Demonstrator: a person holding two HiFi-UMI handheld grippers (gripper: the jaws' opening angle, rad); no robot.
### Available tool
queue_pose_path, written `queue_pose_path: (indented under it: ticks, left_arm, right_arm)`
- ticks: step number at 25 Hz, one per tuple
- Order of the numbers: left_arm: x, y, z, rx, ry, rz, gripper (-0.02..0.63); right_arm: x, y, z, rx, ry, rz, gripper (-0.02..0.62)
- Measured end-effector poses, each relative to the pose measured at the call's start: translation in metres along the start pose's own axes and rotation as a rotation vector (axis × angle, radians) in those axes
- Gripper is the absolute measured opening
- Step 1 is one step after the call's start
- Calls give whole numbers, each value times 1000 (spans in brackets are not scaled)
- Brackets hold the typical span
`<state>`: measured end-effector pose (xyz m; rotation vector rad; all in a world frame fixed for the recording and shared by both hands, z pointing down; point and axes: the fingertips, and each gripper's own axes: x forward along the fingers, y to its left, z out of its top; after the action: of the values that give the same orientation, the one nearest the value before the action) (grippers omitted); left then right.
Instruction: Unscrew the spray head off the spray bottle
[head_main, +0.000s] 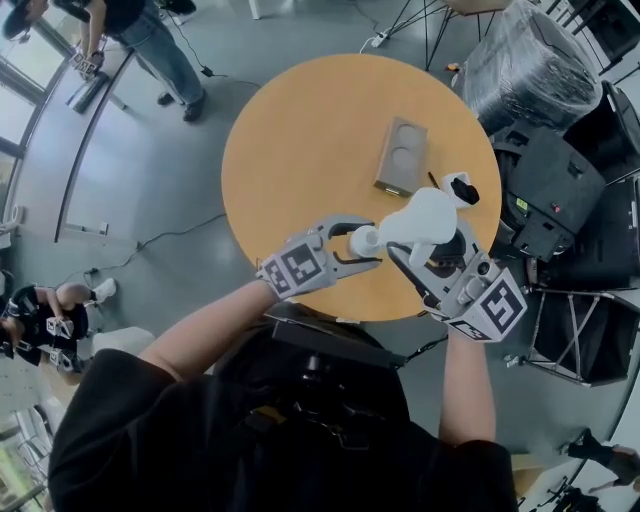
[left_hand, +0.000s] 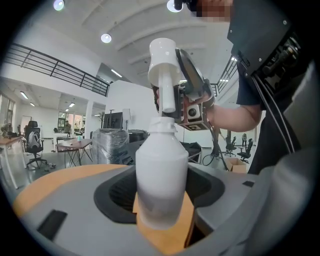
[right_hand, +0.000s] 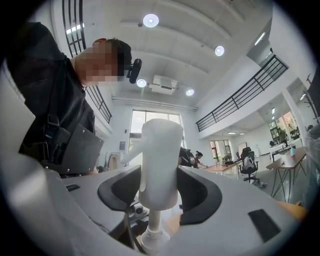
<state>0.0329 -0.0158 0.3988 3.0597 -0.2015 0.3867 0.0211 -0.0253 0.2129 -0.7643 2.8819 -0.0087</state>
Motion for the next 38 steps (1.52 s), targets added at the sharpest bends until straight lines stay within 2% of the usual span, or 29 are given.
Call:
queue_pose_path:
  ticks: [5, 11, 15, 20, 25, 32, 38]
  left_arm:
    - [-1, -3, -4, 23, -24, -3, 308]
    - [9, -3, -17, 45, -15, 27, 308]
    - [16, -3, -13, 46, -61, 39, 308]
    - [22, 2, -19, 51, -62, 9, 308]
    - [37, 4, -40, 56, -61, -4, 308]
    - [66, 28, -107, -2, -49, 17, 308]
    - [96, 47, -181, -53, -16, 25, 308]
  right_arm:
    - [-8, -2, 13, -8, -8, -11, 239]
    - [-36, -6, 23, -9, -40, -40, 238]
    - [-55, -20, 2, -4, 13, -97, 238]
    - [-67, -53, -64, 66, 162, -226, 238]
    - [-90, -83, -143, 166, 290, -364, 232]
    - [-113, -107, -268, 362, 355, -424, 229]
    - [-129, -124, -369, 430, 443, -452, 229]
